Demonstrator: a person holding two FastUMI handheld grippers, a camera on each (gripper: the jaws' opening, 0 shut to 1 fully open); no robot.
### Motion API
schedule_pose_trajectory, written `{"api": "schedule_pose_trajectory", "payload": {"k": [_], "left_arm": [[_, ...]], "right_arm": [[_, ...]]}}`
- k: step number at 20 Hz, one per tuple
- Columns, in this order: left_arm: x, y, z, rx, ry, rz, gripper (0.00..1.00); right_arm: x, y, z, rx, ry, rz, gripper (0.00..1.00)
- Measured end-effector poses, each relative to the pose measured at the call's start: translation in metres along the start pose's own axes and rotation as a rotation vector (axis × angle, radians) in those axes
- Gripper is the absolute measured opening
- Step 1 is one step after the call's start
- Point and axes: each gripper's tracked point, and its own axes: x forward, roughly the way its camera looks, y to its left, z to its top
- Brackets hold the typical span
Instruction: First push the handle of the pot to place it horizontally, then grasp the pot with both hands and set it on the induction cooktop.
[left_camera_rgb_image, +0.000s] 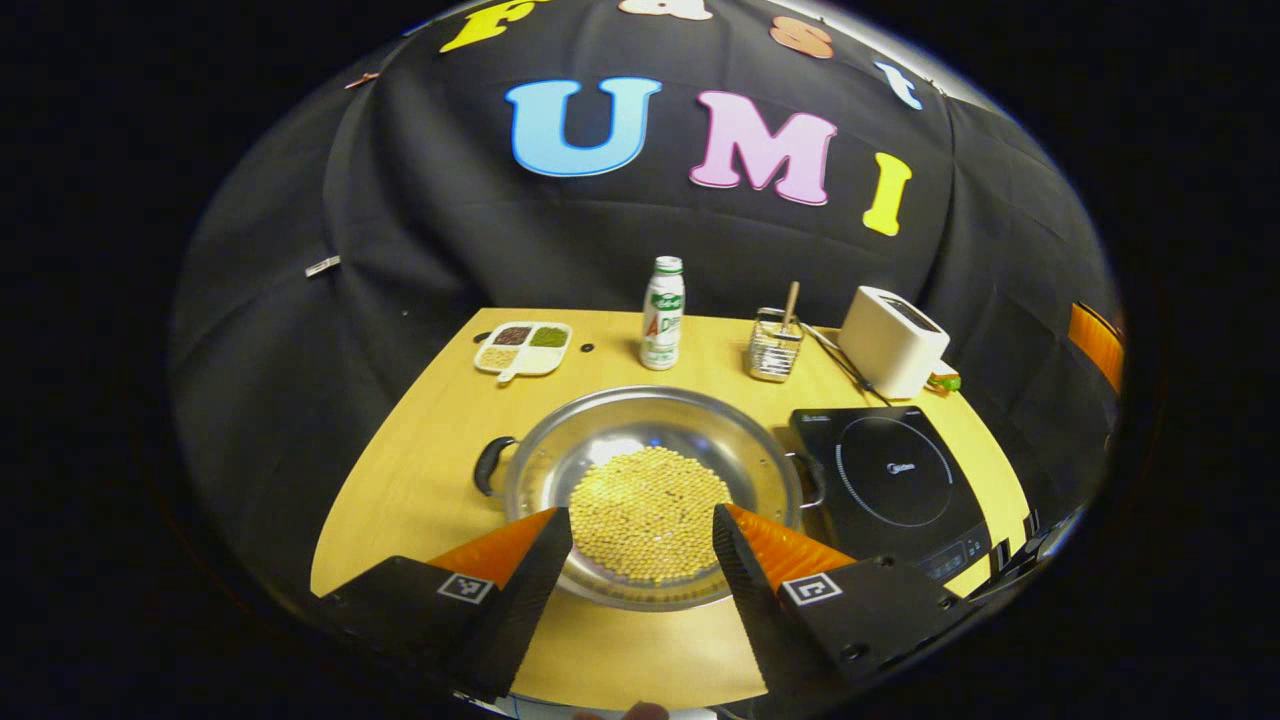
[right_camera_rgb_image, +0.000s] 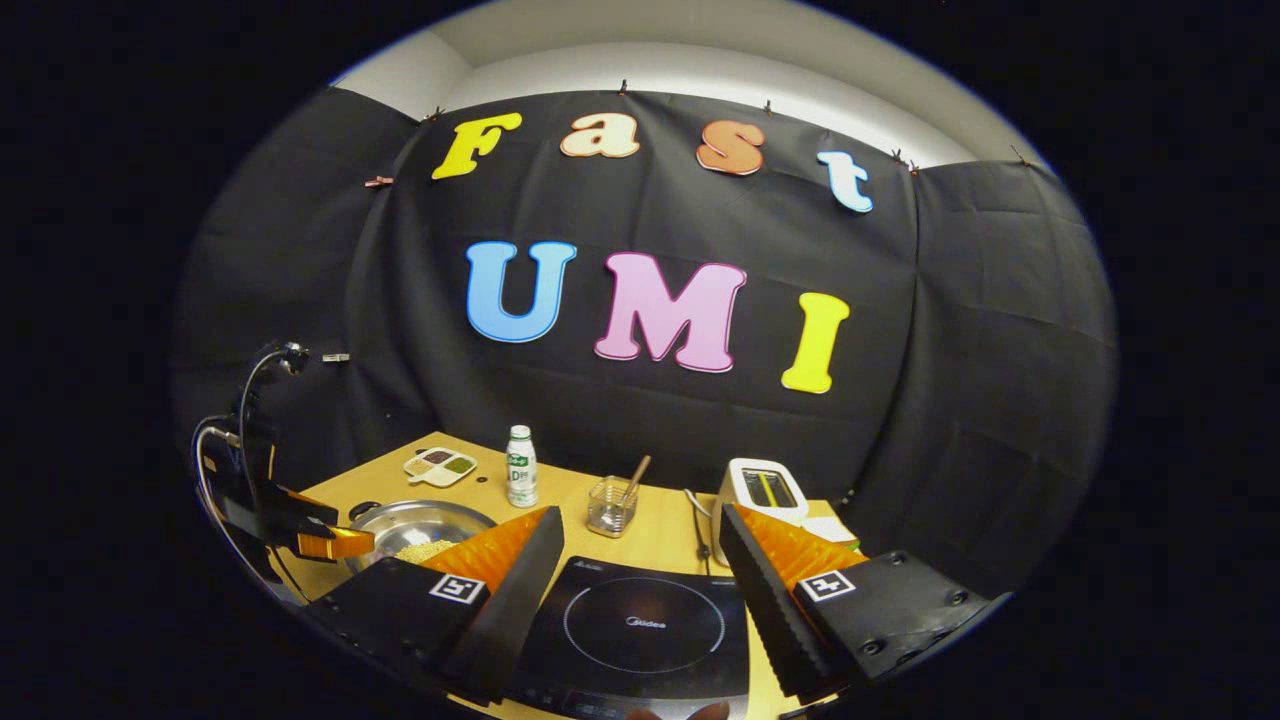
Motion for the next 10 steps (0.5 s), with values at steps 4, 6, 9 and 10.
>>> {"api": "schedule_pose_trajectory", "payload": {"k": [4,6,9,10], "left_arm": [[0.014,0.048,-0.011,-0.041,0.044,0.017,0.89],[0.027,0.071,-0.014,-0.025,0.062,0.039,0.89],[0.052,0.097,-0.016,-0.01,0.09,0.066,0.89],[0.061,0.102,-0.015,-0.013,0.092,0.065,0.89]], "right_arm": [[0.023,0.048,-0.036,0.007,0.082,0.087,0.98],[0.037,0.07,-0.062,0.04,0.143,0.124,0.98],[0.062,0.096,-0.11,0.06,0.261,0.163,0.98],[0.069,0.103,-0.125,0.058,0.308,0.179,0.98]]}}
